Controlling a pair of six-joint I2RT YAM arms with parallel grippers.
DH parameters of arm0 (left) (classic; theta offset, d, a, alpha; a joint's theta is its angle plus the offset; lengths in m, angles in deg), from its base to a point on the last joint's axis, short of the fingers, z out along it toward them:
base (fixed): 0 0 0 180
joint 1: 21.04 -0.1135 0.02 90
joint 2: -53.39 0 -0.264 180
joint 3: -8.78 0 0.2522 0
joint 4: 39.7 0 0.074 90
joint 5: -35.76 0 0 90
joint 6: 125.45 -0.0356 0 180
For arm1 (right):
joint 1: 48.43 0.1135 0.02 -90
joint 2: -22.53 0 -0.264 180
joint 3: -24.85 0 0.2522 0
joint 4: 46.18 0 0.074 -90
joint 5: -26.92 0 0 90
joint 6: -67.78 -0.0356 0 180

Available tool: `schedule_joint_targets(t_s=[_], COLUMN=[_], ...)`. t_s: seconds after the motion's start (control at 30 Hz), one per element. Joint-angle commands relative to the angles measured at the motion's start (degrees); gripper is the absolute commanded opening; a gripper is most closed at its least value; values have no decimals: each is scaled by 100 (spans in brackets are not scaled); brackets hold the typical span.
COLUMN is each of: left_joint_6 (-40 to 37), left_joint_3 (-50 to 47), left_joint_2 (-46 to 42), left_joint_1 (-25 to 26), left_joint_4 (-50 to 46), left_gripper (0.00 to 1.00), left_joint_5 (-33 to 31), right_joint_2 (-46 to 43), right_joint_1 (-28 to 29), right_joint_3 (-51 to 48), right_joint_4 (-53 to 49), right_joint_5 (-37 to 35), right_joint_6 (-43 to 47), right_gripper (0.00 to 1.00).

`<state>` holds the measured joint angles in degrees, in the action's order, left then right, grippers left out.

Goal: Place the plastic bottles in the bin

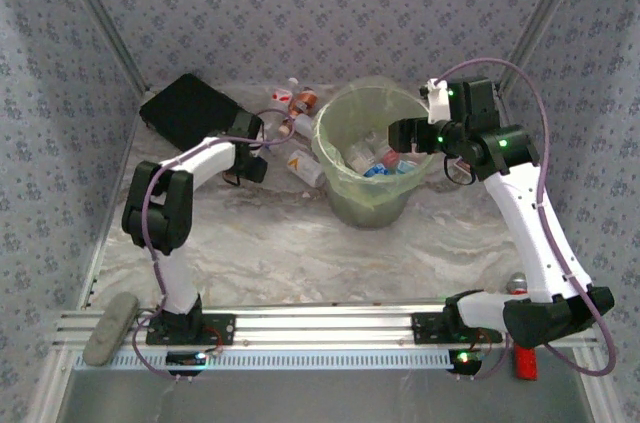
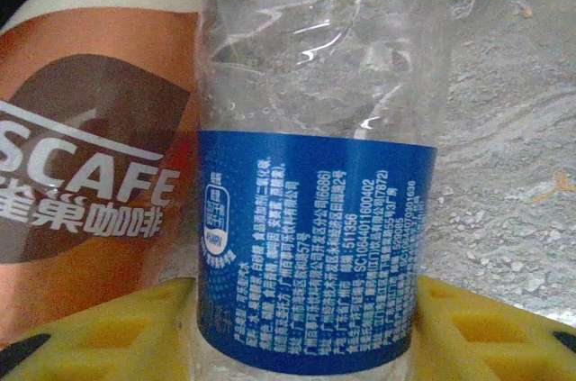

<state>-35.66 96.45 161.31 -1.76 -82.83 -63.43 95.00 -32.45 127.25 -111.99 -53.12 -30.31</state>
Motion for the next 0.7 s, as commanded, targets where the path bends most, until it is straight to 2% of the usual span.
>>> schedule_joint_targets(t_s=[0.0,0.13,0.27,0.43,0.5,0.67], left_joint_6=[160,429,698,1262,1435,1752], left_joint_3=[-241,-504,-714,-1236,-1491,-2024], left_joint_2=[-255,-750,-1414,-2549,-3066,-4143], left_joint_1=[57,135,241,277,298,433], left_joint_4=[34,59,-153,-39,205,1219], left_gripper=[50,48,48,48,49,49], left_joint_5=[-49,-81,-427,-612,-389,901], right_joint_2=[-163,-248,-342,-313,-210,136], right_joint_1=[-40,-40,-21,365,532,998], right_joint_3=[-48,-57,-14,110,233,444], right_joint_4=[81,161,294,724,935,1635], right_joint_5=[111,252,600,898,967,905], right_joint_6=[-40,-56,53,169,110,-201], right_gripper=[85,85,85,86,86,86])
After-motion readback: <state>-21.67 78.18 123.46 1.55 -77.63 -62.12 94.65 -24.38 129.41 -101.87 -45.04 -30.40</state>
